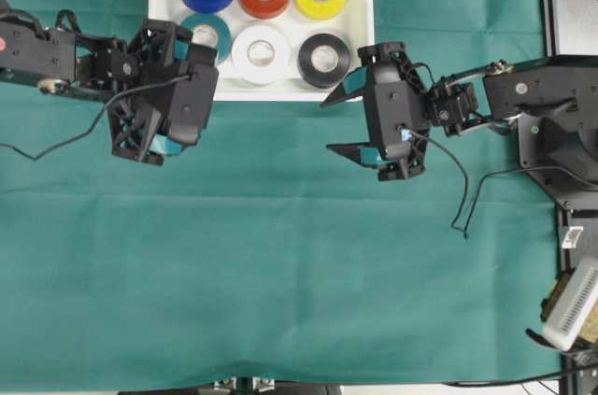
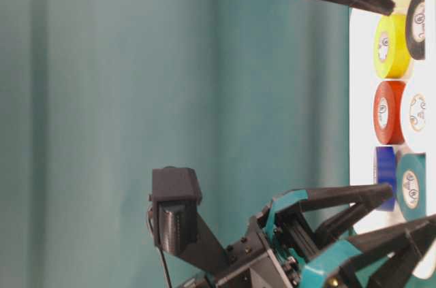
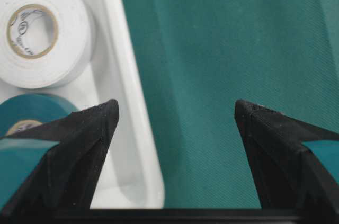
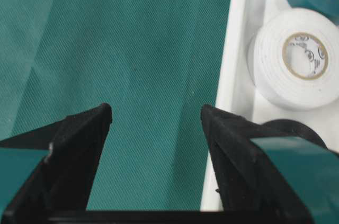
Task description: Put the tape alternately from left to right into the white case.
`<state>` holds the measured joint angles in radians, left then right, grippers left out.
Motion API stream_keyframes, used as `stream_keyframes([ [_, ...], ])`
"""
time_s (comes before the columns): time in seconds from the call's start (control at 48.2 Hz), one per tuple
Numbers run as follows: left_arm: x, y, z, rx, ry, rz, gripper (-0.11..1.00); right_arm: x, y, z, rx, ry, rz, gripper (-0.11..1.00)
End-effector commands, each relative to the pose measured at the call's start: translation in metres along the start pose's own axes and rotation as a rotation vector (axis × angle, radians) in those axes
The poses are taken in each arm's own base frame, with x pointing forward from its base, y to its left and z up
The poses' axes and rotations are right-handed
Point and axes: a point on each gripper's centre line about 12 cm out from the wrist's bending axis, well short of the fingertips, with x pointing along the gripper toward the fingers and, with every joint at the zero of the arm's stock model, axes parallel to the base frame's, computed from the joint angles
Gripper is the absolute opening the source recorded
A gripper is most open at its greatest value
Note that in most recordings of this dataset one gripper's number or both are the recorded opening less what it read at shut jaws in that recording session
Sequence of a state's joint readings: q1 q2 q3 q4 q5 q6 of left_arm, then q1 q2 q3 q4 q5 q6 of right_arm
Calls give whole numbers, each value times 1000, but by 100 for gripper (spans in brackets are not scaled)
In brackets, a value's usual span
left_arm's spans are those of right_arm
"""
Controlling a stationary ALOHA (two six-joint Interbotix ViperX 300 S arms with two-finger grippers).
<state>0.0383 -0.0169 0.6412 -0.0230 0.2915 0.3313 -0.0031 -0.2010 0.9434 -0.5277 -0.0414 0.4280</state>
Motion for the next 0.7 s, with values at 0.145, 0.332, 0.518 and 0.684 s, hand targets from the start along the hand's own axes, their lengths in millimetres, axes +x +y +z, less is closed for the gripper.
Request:
stream_keyframes([
  [0.145, -7, -2, 5, 7, -44, 9, 44, -2, 1, 7, 1, -32, 8, 73],
  [0.332, -8, -2, 5, 6, -48, 10, 44, -2, 1, 7, 2, -35, 8, 73],
  [0.518, -13, -2, 5, 6, -56, 12, 44, -2, 1, 7, 0, -31, 6, 73],
  [0.684, -19, -3, 1, 5, -61, 15, 44, -2, 1, 7, 2, -30, 5, 73],
])
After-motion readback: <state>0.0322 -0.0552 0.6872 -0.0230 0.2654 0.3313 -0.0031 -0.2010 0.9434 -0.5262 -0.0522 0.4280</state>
